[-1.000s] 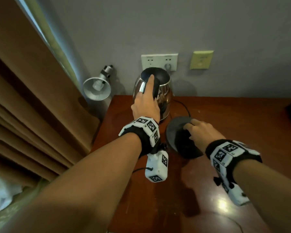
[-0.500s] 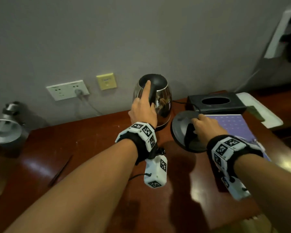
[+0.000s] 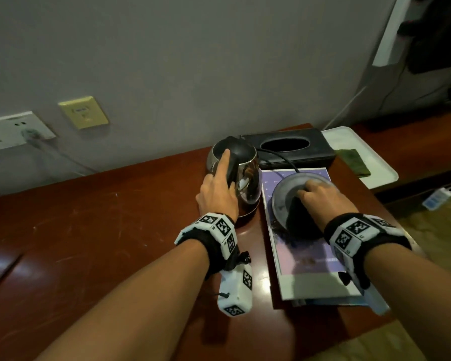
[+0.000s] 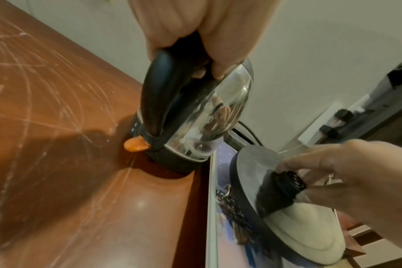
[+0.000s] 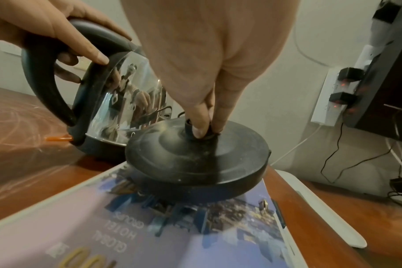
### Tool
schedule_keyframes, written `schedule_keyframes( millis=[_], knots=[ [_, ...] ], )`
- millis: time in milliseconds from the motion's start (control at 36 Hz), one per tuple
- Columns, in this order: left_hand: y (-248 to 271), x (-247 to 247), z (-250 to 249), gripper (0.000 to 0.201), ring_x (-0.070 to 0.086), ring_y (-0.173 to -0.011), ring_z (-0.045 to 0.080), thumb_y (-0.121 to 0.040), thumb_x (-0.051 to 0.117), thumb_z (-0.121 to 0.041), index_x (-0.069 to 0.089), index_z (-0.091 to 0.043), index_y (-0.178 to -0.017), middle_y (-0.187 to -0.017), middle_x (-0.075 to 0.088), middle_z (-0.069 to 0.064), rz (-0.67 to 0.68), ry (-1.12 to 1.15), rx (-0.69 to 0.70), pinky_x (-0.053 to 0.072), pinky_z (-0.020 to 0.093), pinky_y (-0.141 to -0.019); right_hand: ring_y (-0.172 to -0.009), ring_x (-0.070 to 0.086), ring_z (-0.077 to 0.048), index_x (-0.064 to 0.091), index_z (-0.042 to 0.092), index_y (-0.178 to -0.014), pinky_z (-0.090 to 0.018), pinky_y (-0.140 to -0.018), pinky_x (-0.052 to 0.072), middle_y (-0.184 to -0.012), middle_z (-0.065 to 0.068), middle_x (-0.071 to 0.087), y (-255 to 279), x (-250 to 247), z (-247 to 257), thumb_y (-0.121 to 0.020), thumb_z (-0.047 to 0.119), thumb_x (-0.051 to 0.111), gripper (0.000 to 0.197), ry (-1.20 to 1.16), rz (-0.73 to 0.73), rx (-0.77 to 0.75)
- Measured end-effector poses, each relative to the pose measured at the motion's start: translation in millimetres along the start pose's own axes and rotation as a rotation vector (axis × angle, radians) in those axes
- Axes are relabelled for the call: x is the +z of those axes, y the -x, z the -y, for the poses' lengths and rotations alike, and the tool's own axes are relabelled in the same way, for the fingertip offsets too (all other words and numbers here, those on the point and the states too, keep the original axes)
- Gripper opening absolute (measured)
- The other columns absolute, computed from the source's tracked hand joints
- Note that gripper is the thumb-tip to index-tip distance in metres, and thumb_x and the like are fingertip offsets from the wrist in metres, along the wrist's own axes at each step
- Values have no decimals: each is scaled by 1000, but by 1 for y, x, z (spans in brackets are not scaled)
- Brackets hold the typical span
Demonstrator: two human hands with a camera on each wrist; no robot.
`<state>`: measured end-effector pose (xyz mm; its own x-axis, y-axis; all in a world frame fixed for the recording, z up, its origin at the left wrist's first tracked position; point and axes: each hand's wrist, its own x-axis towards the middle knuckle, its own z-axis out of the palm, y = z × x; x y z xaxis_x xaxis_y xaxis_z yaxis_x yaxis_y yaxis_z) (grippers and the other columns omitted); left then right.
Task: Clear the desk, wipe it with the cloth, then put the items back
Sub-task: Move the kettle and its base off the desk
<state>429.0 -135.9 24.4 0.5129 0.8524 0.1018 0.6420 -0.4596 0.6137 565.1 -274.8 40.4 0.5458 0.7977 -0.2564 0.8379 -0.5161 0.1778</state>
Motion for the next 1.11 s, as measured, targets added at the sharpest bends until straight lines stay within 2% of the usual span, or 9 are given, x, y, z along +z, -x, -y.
schedule_keyframes(
  millis=[83, 194, 333, 417, 556, 611, 694, 889, 1111],
  knots=[
    [-1, 8, -1, 71, 46, -87, 12, -96, 58, -17, 21, -42, -151, -96, 48, -2, -24, 22, -3, 43, 36, -91, -123, 48, -30, 51, 14, -136, -39, -99, 45, -132, -8, 44, -6, 11, -3, -90, 20, 63, 47, 5, -14, -21],
    [-1, 11, -3, 72, 58, -99, 20, -94, 61, -15, 24, -38, -151, -109, 60, 5, -36, 58, -3, 45, 36, -88, -124, 47, -31, 45, 12, -136, -41, -97, 46, -134, -9, 41, -14, 21, -1, -84, 20, 71, 60, -62, 27, -11],
    [9, 13, 5, 76, 64, -95, 25, -93, 61, -21, 15, -45, -149, -108, 62, 3, -6, -20, -77, 50, 37, -78, -121, 47, -35, 40, 12, -135, -44, -91, 46, -133, -12, 39, -21, 20, 6, -86, 12, 65, 54, -69, 84, 12],
    [10, 8, 6, 78, 64, -94, 26, -93, 60, -28, 9, -44, -150, -107, 63, 3, 38, -47, -86, 46, 34, -73, -122, 47, -33, 44, 14, -133, -42, -92, 46, -133, -11, 42, -23, 13, 10, -90, 15, 61, 47, -13, 83, 24],
    [1, -21, 5, 69, 55, -110, 30, -88, 50, -59, 16, -43, -147, -124, 52, 6, 95, -105, -63, 46, 44, -88, -123, 46, -29, 48, 21, -132, -42, -96, 40, -132, -7, 45, -26, -17, 29, -92, 25, 54, 41, 73, -7, 0],
    [-10, -60, 20, 64, 50, -117, 32, -89, 46, -60, 24, -41, -146, -130, 47, 8, 46, -113, -83, 44, 45, -92, -121, 47, -29, 53, 21, -127, -43, -96, 39, -127, -7, 48, -28, -50, 54, -89, 29, 56, 39, 81, -124, 1],
    [-29, -91, 22, 60, 47, -122, 35, -91, 45, -58, 29, -37, -145, -137, 44, 11, 15, -154, -100, 43, 48, -95, -117, 48, -33, 57, 16, -120, -44, -93, 38, -122, -11, 51, -34, -85, 51, -89, 26, 54, 34, 10, -254, 100],
    [-36, -229, 103, 57, 47, -121, 37, -93, 52, -45, 29, -35, -144, -136, 44, 13, -127, -162, -210, 44, 53, -97, -111, 49, -38, 60, 11, -115, -47, -92, 38, -117, -17, 53, -40, -170, 159, -86, 20, 56, 31, -149, -481, 23],
    [-7, -313, 271, 63, 44, -124, 33, -91, 59, -35, 28, -34, -146, -137, 42, 10, -131, -277, -377, 45, 48, -95, -113, 48, -35, 55, 13, -120, -46, -92, 39, -120, -12, 51, -47, -146, 383, -92, 27, 52, 31, -202, -395, -281]
  ],
)
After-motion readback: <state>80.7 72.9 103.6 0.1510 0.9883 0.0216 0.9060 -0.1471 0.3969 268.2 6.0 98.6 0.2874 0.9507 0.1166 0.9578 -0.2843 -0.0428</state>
